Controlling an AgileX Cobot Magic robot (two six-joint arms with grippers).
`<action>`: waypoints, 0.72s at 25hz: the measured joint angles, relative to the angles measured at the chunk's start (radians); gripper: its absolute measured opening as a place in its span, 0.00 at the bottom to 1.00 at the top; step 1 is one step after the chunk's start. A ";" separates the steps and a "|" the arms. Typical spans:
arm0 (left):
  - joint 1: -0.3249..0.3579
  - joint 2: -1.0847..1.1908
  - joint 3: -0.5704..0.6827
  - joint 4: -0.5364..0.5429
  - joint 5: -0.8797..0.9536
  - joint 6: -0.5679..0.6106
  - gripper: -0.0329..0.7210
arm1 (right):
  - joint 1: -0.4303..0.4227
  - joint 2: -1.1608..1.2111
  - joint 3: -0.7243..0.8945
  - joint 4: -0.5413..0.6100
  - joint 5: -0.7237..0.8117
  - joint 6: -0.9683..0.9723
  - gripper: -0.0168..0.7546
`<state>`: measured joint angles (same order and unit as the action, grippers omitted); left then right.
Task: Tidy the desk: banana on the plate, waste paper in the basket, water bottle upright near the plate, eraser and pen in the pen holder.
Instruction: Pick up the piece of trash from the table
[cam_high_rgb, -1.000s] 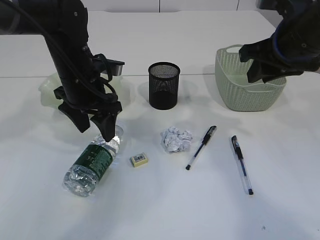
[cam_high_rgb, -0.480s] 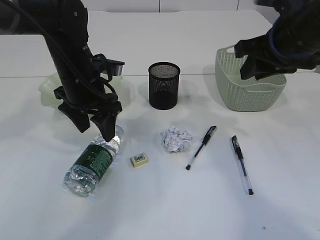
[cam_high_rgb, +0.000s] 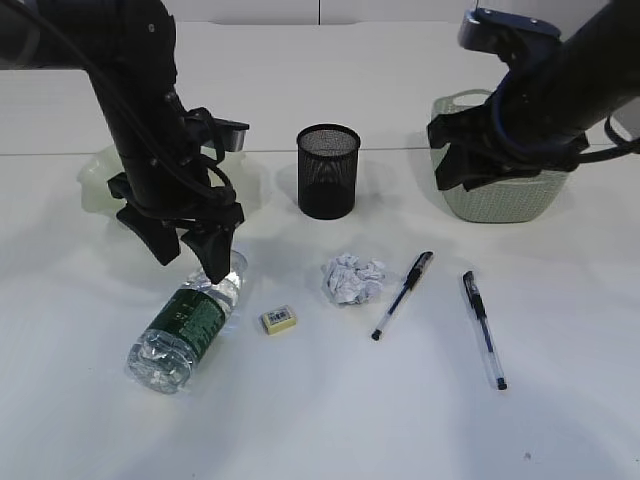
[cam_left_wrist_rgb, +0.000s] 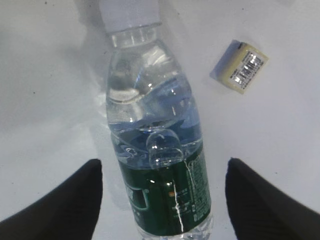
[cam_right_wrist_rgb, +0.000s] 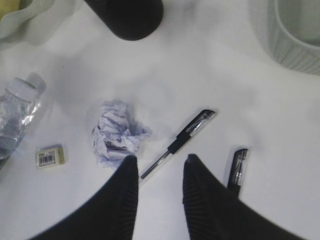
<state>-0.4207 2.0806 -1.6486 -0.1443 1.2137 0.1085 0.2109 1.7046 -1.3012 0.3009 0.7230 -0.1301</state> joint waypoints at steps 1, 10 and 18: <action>0.000 0.000 0.000 0.000 0.000 0.000 0.76 | 0.011 0.009 0.000 0.003 0.000 -0.005 0.32; 0.000 0.000 0.000 0.000 0.000 0.000 0.76 | 0.093 0.092 -0.010 0.010 -0.016 -0.034 0.33; 0.000 0.000 0.000 0.016 0.000 -0.002 0.76 | 0.128 0.154 -0.021 0.012 -0.032 -0.049 0.33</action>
<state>-0.4207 2.0806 -1.6486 -0.1283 1.2137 0.1063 0.3390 1.8585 -1.3218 0.3130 0.6908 -0.1787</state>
